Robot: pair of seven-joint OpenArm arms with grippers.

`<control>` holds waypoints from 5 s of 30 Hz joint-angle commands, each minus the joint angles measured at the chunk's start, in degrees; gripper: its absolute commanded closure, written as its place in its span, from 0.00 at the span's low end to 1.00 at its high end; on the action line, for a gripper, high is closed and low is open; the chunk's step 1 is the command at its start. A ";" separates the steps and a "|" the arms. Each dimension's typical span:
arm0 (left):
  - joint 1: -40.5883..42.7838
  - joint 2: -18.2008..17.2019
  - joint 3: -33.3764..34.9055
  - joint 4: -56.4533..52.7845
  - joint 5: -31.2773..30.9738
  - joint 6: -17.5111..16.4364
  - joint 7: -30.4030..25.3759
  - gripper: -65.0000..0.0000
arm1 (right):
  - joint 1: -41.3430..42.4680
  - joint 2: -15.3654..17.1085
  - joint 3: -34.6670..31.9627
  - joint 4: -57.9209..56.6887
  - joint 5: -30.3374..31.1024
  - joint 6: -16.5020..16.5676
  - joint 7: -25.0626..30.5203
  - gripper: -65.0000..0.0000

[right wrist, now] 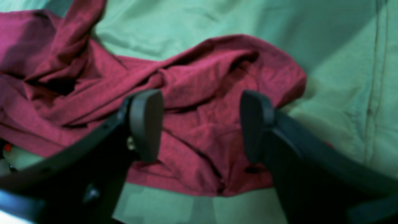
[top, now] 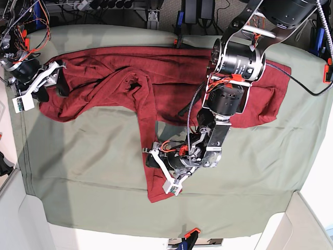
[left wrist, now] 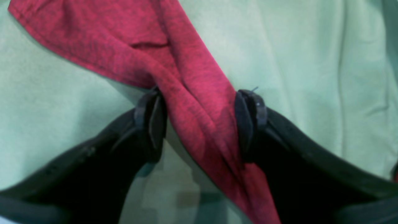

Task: Fold the T-shirt properly
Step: 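Grasp the shirt's loose end with the left gripper, then fold the held end back onto the shirt with the left gripper, then grasp both ends of the red strip and pull it taut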

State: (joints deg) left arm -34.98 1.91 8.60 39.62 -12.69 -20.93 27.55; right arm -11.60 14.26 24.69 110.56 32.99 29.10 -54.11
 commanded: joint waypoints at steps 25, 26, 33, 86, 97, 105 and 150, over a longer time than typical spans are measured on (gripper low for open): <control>15.45 -22.08 -0.04 43.85 -6.71 -2.91 21.62 1.00 | 0.44 0.68 0.44 1.03 1.46 -0.13 1.99 0.41; 17.44 -23.85 -0.04 46.12 -6.82 -2.91 21.57 1.00 | 0.44 0.68 0.44 1.03 1.36 -0.15 1.99 0.41; 30.14 -30.32 -5.64 59.47 -6.62 -2.93 21.86 1.00 | 0.46 0.68 0.44 1.03 0.87 -0.13 3.28 0.41; 57.35 -28.72 -40.96 68.30 -35.28 -13.42 20.22 0.48 | 0.79 3.19 0.63 -7.52 -5.95 -5.31 9.35 0.41; 46.75 -28.85 -43.56 39.82 -38.82 -15.15 18.84 0.48 | 1.42 3.19 0.63 -7.56 -3.52 -4.39 7.82 0.41; 43.76 -29.24 -43.30 26.69 -52.30 -19.07 27.45 0.47 | 1.42 3.19 0.63 -7.56 -3.43 -4.37 7.58 0.41; 43.52 -32.70 -39.39 34.95 -21.07 -19.07 13.86 1.00 | 1.57 3.19 0.63 -7.54 -2.05 -4.39 7.58 0.41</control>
State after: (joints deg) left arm 8.88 -28.95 -30.22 73.87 -33.93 -40.77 42.13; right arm -10.61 16.67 25.02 102.08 30.17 24.38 -47.66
